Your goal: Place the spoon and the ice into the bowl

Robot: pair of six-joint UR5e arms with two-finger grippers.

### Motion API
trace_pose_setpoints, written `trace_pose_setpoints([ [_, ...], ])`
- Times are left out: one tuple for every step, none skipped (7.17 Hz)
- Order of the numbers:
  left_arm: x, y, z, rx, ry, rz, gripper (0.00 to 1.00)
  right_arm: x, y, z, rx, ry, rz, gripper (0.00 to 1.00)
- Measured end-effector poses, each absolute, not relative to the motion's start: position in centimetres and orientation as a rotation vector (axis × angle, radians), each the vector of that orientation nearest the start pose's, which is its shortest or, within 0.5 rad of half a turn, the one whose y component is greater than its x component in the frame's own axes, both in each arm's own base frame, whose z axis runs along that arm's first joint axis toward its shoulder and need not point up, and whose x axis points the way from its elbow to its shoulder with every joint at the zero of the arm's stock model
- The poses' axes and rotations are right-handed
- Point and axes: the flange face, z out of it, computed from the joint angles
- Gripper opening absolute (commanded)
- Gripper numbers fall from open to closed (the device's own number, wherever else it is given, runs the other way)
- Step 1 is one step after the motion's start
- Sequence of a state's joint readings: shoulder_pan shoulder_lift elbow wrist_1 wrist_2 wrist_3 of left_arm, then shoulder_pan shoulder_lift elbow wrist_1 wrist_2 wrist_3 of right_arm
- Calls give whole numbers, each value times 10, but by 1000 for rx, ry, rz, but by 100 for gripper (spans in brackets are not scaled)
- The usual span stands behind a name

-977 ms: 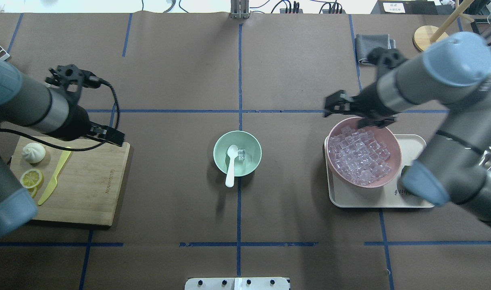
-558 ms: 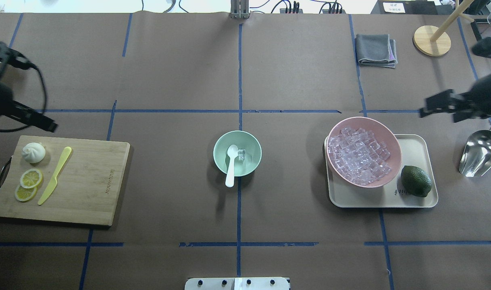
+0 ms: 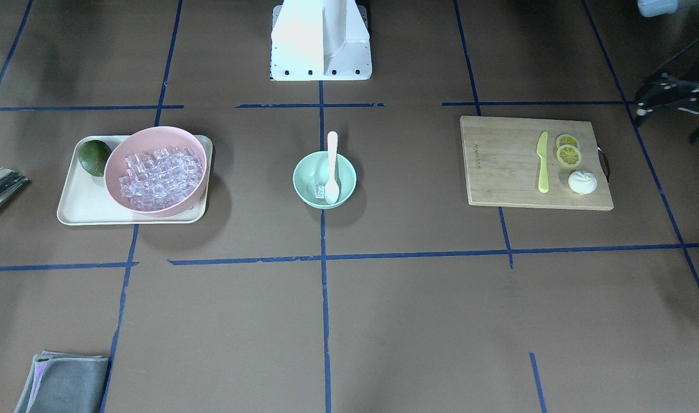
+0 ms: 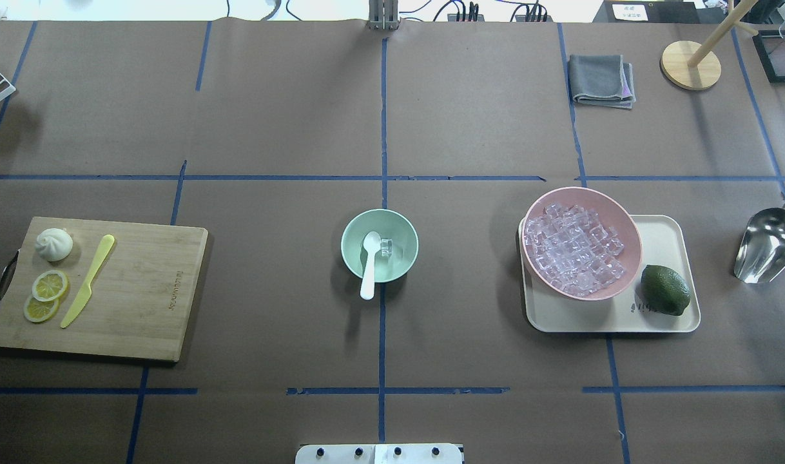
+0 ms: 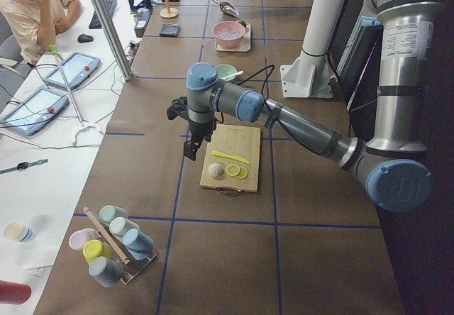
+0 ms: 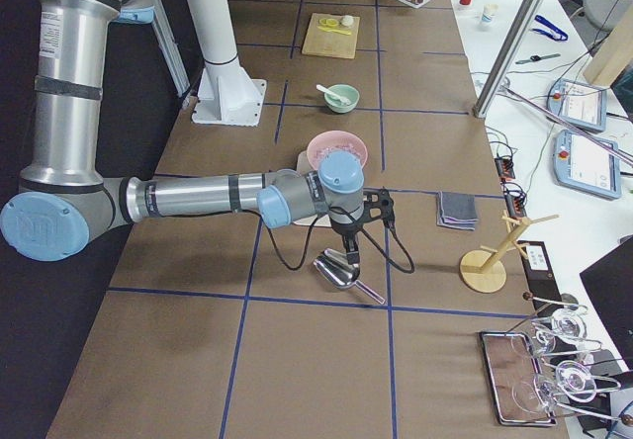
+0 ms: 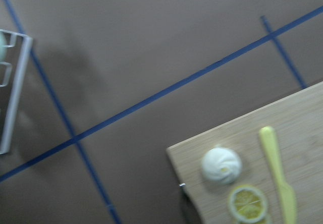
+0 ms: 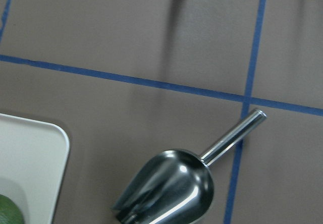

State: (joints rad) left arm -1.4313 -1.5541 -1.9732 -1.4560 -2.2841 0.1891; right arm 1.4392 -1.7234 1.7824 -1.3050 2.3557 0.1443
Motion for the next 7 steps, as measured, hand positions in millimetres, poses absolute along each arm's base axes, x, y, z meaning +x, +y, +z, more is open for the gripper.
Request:
trace_pose_setpoints([
  [-26, -477, 519, 240, 760, 384, 100, 15, -446, 614, 188, -808, -123, 100],
  [-34, -470, 547, 194, 830, 350, 100, 19, -445, 623, 175, -816, -123, 100],
  [-37, -461, 571, 150, 869, 320, 100, 23, -452, 618, 161, -827, -113, 100],
  [-39, -456, 587, 123, 883, 303, 100, 27, -464, 604, 145, -830, -105, 100],
  [-40, -453, 596, 113, 884, 297, 100, 29, -469, 593, 130, -828, -124, 100],
  [-42, -458, 607, 104, 854, 295, 100, 30, -470, 590, 120, -826, -155, 100],
  [-46, -466, 616, 90, 801, 290, 100, 29, -470, 589, 109, -823, -174, 100],
])
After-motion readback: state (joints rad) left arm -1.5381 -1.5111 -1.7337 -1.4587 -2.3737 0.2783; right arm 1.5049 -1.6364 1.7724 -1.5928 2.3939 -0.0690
